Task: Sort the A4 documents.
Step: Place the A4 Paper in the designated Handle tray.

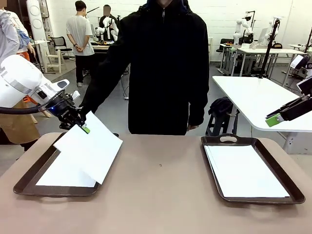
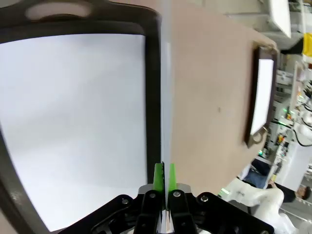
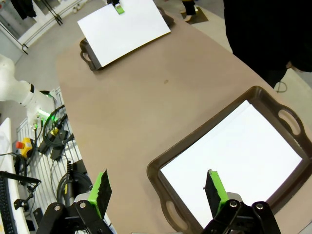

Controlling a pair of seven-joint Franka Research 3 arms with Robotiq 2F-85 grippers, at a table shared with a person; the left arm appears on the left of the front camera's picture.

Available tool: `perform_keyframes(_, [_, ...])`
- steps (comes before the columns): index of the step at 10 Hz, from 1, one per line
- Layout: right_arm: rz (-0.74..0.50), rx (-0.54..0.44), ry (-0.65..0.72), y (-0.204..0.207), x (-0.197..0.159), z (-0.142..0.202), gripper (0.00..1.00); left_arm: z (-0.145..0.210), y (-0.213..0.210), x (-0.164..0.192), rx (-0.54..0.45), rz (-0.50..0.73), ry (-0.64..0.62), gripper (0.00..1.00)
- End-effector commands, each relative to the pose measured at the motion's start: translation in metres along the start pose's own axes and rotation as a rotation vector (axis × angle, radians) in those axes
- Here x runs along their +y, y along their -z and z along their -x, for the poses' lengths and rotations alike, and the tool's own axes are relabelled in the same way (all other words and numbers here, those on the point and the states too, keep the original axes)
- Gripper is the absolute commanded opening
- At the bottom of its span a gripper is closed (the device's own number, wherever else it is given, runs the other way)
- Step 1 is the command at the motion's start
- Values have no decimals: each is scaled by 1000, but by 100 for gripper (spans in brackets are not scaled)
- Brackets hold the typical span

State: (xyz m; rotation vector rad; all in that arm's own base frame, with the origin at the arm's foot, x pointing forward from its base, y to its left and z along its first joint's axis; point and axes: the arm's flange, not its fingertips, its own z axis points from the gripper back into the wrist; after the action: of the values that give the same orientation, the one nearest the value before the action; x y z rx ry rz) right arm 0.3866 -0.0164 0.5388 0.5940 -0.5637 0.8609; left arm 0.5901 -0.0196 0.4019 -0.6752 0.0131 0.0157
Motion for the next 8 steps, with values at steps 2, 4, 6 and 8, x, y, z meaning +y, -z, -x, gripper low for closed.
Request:
perform_keyframes(2, [-6, -3, -2, 2, 0, 1, 100, -4, 0, 20, -45, -169, -105, 1])
perform_keyframes(4, [-6, -3, -2, 2, 0, 1, 100, -3, 0, 30, -36, -220, -118, 1])
perform_keyframes(6, [-6, -3, -2, 2, 0, 1, 100, -3, 2, 35, -6, -254, -112, 1])
perform_keyframes(8, [-6, -3, -2, 2, 0, 1, 100, -6, 5, 38, 16, -284, -108, 1])
